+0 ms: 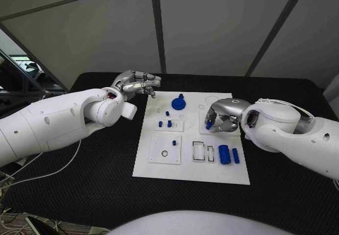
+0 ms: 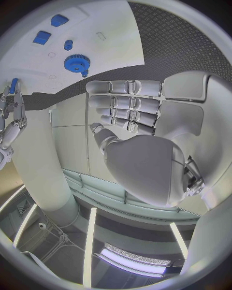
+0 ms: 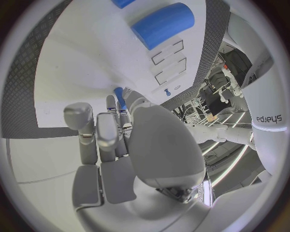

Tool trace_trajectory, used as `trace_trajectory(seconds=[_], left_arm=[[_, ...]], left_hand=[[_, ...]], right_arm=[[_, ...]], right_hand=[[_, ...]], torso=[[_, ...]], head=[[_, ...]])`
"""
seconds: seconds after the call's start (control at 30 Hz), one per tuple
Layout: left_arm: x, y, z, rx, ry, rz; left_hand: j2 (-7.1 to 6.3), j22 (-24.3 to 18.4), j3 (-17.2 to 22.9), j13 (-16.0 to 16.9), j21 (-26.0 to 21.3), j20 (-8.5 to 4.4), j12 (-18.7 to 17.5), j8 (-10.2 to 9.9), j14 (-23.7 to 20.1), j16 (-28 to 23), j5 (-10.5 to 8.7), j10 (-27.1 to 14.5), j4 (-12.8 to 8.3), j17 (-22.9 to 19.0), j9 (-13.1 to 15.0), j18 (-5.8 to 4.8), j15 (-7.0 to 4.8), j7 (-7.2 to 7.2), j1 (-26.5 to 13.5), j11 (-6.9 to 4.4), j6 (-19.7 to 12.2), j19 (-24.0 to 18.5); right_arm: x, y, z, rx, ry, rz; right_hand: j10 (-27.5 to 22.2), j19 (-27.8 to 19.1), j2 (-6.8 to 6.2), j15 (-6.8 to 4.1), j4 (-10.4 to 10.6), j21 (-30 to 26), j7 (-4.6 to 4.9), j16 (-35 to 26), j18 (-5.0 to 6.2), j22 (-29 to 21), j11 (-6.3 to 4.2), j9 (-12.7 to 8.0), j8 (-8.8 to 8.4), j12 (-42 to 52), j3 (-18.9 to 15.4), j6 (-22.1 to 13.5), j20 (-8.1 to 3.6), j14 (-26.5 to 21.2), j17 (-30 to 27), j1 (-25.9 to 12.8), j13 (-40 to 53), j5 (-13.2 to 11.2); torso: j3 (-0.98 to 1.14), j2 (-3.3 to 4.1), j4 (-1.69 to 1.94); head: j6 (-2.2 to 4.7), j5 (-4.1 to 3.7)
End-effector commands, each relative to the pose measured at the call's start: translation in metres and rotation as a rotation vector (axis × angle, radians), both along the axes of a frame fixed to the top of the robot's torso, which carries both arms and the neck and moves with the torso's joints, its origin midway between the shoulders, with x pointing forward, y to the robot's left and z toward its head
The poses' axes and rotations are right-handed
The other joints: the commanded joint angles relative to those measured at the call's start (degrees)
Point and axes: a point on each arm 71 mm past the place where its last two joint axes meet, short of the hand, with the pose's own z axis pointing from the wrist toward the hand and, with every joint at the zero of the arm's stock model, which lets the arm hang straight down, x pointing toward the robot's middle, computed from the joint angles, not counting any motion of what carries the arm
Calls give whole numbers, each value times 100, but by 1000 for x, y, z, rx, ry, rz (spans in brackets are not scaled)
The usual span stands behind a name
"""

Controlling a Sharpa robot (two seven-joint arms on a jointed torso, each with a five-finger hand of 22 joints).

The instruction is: Assemble the parts on the task board

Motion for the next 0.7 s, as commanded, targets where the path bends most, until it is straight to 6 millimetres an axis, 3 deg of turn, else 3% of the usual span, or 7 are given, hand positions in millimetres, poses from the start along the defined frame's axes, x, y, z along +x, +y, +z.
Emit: trace_trajectory(seconds=[0.03,0.33,0.7], left_arm=[[0,-1,2,-4,-8,-12],[0,-1,2,-3,-6,-13],[0,-1,2,-3,-5,-14]], left_hand=[[58,-7,-38,-7,-21,17,24,9,-30,-30,-8,-36,-12,-7,-7,-22,0,11,7,-4,7,3],[58,-7,-38,-7,-21,17,24,9,-30,-30,-8,-36,-12,-7,-7,-22,0,11,7,-4,7,3],[66,-14,-49,-11,-34,21,29,8,-36,-33,-7,-46,-14,-17,-9,-22,4,13,11,-2,0,-1]], right_arm=[[0,2,0,-4,-3,14],[2,2,5,57,-62,-12],[3,-1,9,101,-108,-45]], right_hand=[[108,79,6,-41,-21,79,-3,40,-81,93,-9,-1,-22,-41,80,69,3,109,10,-17,11,-30],[495,264,182,-122,-79,375,-72,183,-154,539,-96,39,61,-182,434,384,-56,163,225,-28,42,-170],[791,343,279,-187,-148,525,-144,261,-190,758,-171,95,140,-288,640,587,-124,180,331,-134,75,-204]], torso=[[0,1,0],[-1,2,6],[-1,-6,0]], head=[[-7,2],[-26,-6],[-30,-9]])
